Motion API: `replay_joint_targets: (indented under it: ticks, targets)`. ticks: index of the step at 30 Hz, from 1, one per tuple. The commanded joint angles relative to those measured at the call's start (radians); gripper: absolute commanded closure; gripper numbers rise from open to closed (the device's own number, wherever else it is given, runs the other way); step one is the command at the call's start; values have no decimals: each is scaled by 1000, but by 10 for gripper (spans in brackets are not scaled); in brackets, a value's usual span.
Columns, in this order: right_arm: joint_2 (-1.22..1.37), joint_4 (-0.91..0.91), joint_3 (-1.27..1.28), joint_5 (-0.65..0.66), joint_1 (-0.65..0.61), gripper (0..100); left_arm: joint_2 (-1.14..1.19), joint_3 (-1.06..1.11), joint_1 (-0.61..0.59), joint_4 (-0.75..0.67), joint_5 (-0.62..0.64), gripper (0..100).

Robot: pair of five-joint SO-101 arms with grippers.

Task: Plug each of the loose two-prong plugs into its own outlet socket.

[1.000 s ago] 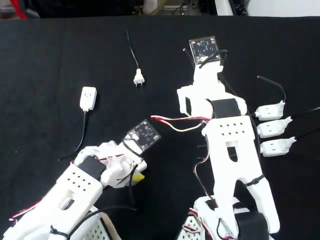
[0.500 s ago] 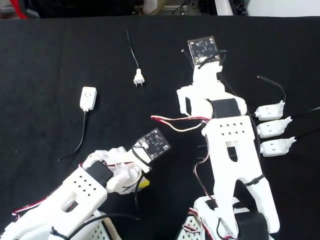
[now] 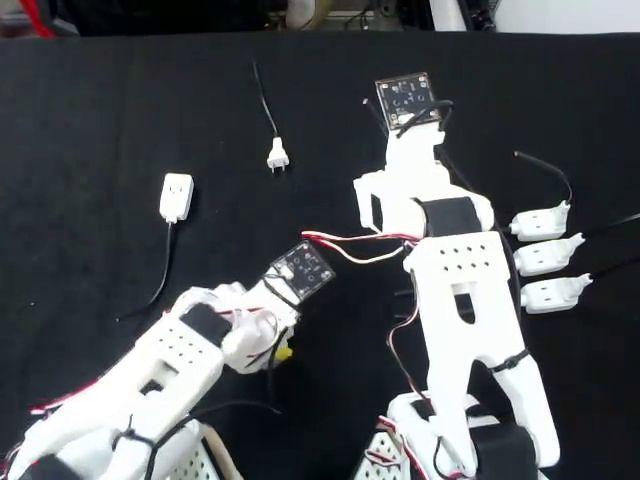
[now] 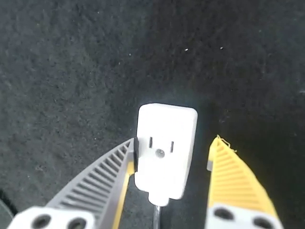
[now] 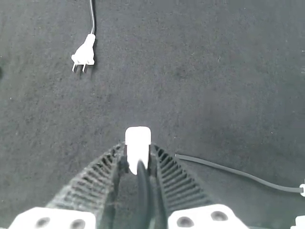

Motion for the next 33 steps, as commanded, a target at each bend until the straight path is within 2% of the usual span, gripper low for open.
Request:
replay_joint_targets:
  ticks: [1,7,12,21,25,27,30,33]
  targets:
    - [1,-15,-36,6,-9,987,-12,-39,12,0,0,753]
    - [1,-15,-36,6,-9,987,14,-38,4,17,-23,713]
    - [1,-15,-36,6,-9,987,38,-67,4,26,-11,754]
    - [1,-15,-36,8,-9,987,-405,102,4,31,31,717]
    - [1,-17,-36,8,-9,987,-597,148,44,143,23,717]
    - [1,-17,-36,8,-9,986,-637,162,90,184,23,717]
    - [1,-17,-36,8,-9,986,-623,191,139,158,21,713]
    - [1,-17,-36,8,-9,986,-546,191,104,98,23,695]
